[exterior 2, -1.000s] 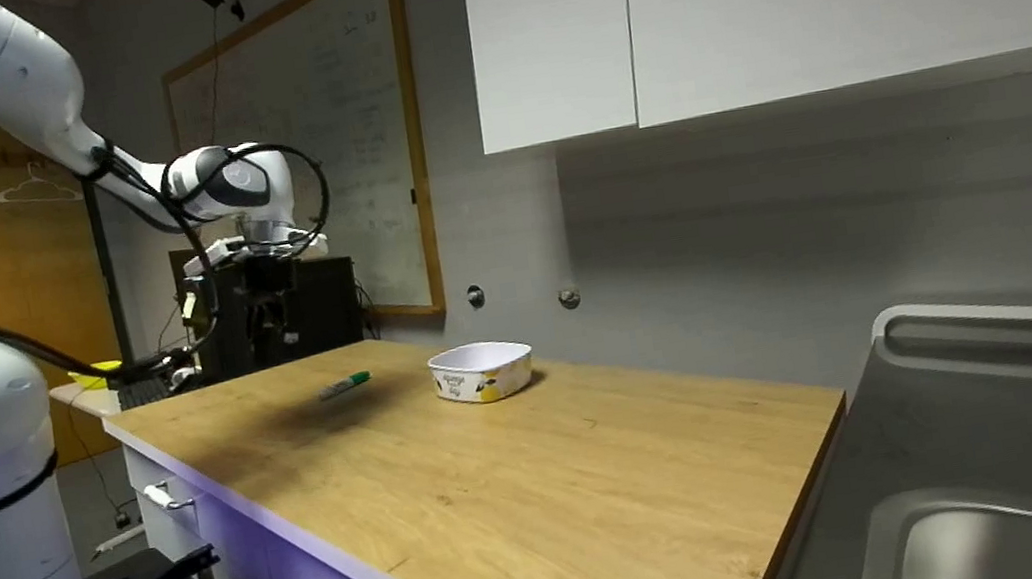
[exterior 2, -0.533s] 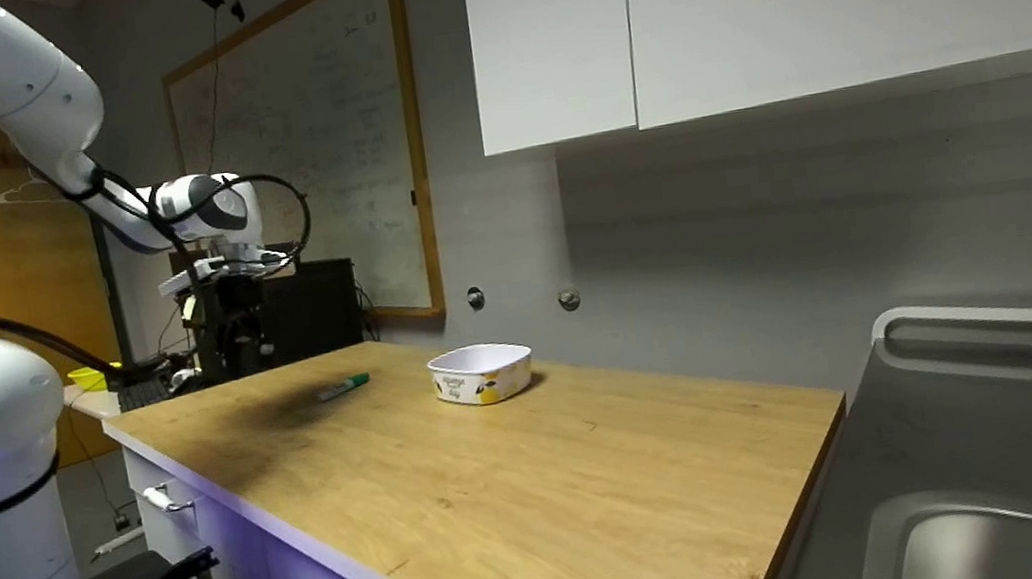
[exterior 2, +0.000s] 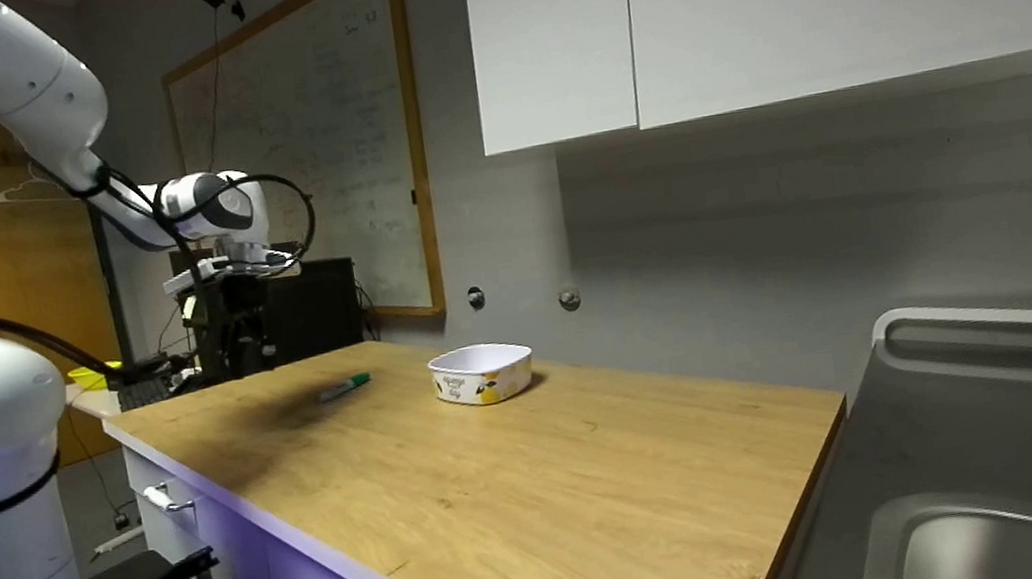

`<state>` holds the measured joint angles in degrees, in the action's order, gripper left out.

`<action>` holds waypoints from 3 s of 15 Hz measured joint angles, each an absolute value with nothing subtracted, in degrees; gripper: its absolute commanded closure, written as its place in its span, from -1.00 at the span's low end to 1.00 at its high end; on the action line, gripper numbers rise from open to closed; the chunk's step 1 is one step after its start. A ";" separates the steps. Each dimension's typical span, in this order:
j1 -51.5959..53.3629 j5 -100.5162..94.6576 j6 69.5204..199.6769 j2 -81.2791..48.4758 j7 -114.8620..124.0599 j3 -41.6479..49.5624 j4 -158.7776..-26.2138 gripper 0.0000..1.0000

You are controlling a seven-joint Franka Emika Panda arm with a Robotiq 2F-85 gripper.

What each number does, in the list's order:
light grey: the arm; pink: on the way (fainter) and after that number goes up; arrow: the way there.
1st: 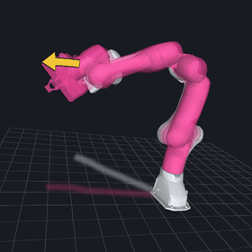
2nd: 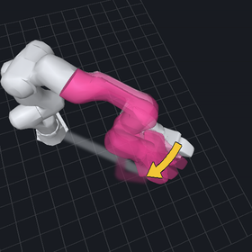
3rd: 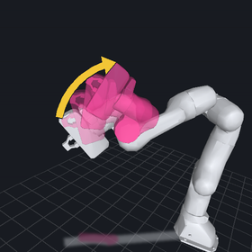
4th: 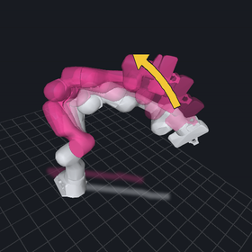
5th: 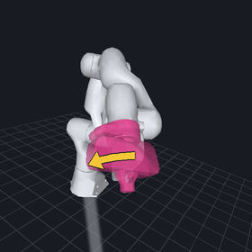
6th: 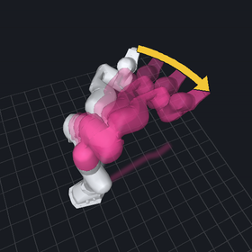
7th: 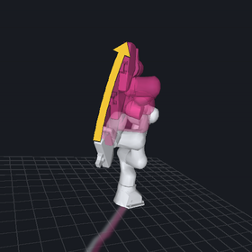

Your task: Put the marker into the container.

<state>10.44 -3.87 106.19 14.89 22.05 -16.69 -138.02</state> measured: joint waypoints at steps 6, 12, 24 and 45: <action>7.78 -2.61 107.19 15.48 17.63 -10.80 -137.70 -1.00; 9.12 -2.73 107.12 10.25 17.49 -12.68 -130.53 -1.00; 14.12 -7.59 105.28 -9.26 16.39 -14.60 -111.17 -1.00; 12.00 -9.96 107.72 -26.89 5.87 -8.27 -98.66 0.92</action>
